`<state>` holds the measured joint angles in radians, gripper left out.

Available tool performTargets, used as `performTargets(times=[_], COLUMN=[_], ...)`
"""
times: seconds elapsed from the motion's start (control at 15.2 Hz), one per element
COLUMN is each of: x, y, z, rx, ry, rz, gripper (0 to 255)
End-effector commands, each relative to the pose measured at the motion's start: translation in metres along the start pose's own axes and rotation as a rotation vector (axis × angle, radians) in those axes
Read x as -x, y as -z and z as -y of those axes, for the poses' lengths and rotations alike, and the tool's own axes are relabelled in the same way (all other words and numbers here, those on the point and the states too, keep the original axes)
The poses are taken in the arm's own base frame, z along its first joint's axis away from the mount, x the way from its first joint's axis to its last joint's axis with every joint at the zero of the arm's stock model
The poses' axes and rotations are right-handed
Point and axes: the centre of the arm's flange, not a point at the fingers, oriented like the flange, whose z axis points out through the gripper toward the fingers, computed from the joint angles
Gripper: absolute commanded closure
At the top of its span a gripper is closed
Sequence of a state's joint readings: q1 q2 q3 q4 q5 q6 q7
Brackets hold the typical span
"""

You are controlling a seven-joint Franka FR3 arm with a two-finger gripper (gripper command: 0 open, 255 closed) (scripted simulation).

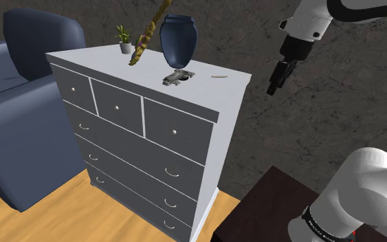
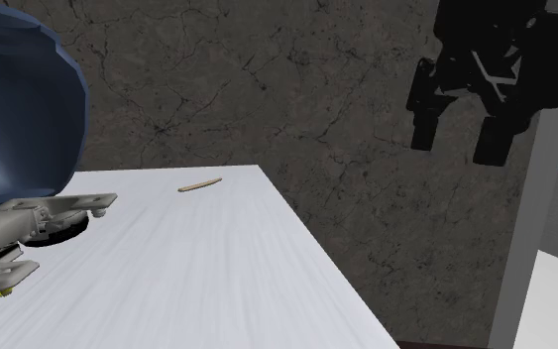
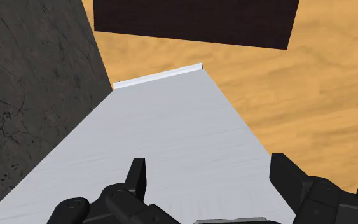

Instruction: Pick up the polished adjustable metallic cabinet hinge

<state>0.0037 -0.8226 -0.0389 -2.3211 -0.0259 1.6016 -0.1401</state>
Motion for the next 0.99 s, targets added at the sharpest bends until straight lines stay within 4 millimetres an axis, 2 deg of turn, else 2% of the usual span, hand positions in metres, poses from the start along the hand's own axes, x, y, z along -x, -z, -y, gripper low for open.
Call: performTargets(times=[0.0, 0.92], x=[0.000, -0.188], y=[0.000, -0.028], z=[0.000, 0.027], rx=[0.000, -0.093], ry=[0.000, 0.111], rz=[0.000, 0.057], gripper=[0, 0])
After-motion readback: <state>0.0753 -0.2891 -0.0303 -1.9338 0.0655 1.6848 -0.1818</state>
